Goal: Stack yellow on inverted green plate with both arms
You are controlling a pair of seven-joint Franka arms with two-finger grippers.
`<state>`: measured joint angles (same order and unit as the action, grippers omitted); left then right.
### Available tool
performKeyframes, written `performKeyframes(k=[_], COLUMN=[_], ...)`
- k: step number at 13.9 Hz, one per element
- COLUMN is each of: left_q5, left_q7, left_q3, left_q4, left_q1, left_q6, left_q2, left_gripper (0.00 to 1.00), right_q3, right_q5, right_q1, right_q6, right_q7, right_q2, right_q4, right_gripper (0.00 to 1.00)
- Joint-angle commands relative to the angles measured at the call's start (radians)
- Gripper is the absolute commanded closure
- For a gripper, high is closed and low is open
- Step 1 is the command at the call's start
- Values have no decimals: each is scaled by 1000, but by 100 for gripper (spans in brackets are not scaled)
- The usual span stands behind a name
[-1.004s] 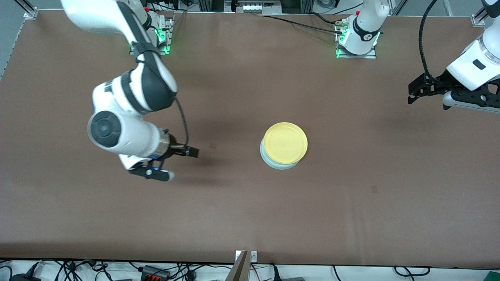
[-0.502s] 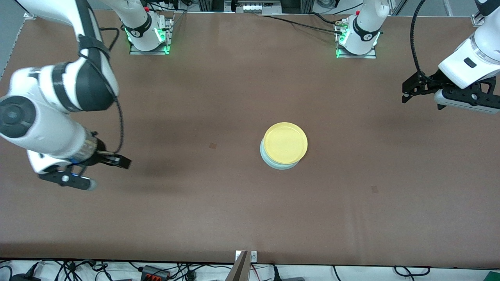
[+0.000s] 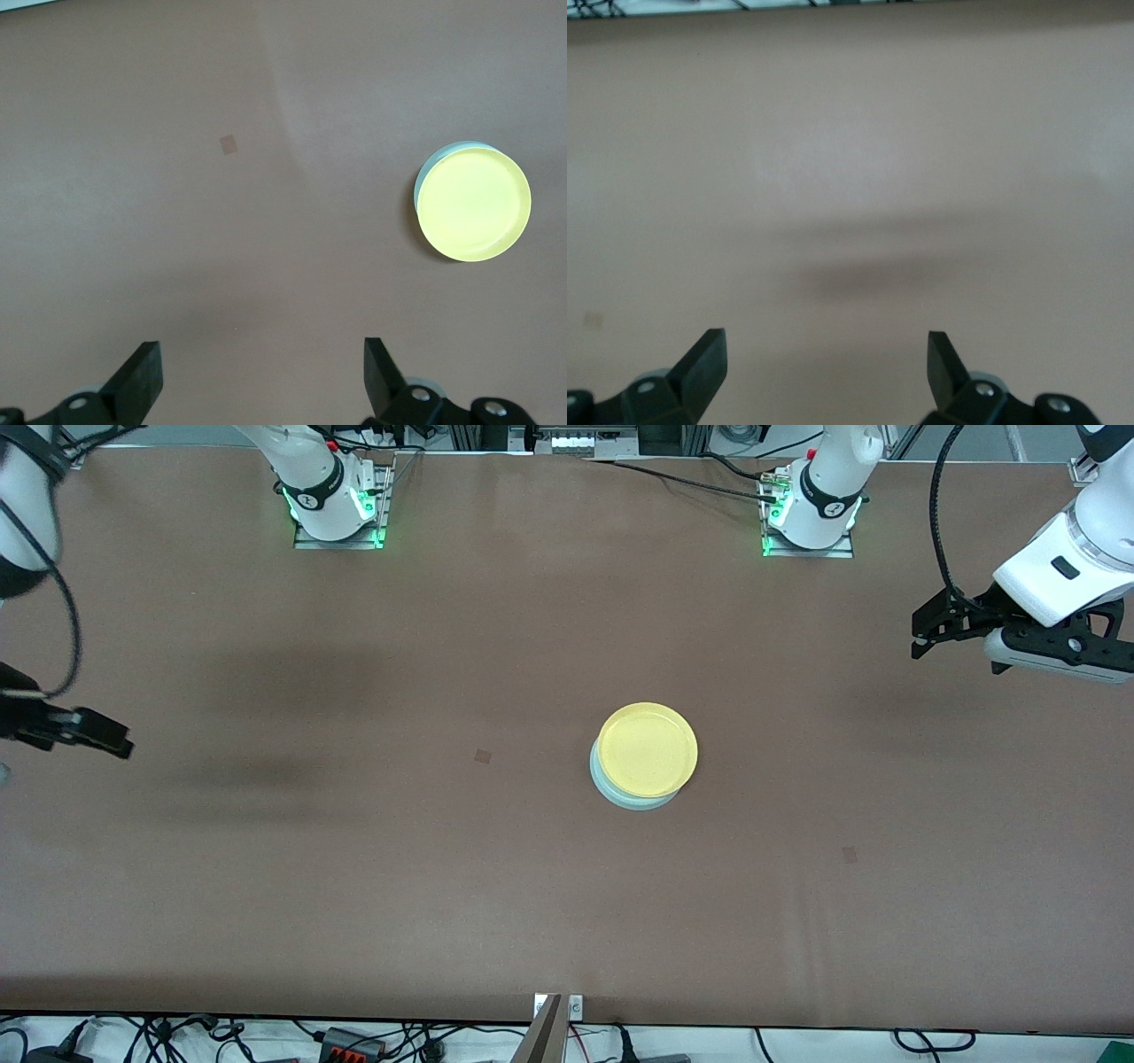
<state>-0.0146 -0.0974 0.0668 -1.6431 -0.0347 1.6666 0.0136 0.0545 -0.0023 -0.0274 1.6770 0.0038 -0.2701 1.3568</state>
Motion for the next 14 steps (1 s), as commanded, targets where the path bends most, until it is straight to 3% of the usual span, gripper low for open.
performKeyframes(k=[1, 6, 11, 14], left_q5=[-8, -10, -10, -12], left_q7=[-5, -4, -4, -5], left_q3=[7, 8, 5, 5], left_q4=[31, 31, 32, 32], left_q1=[9, 9, 10, 10], left_q6=[-22, -24, -24, -22], left_q2=[-14, -12, -12, -14], left_gripper=[0, 0, 0, 0], right_q3=[-30, -28, -35, -38], right_q5=[21, 5, -25, -24], right_q1=[-39, -28, -23, -23], right_q6=[-40, -86, 61, 66], right_q7=[-41, -50, -24, -25], right_q2=[61, 83, 242, 266], right_q4=[42, 77, 347, 374], right_gripper=[0, 0, 0, 0])
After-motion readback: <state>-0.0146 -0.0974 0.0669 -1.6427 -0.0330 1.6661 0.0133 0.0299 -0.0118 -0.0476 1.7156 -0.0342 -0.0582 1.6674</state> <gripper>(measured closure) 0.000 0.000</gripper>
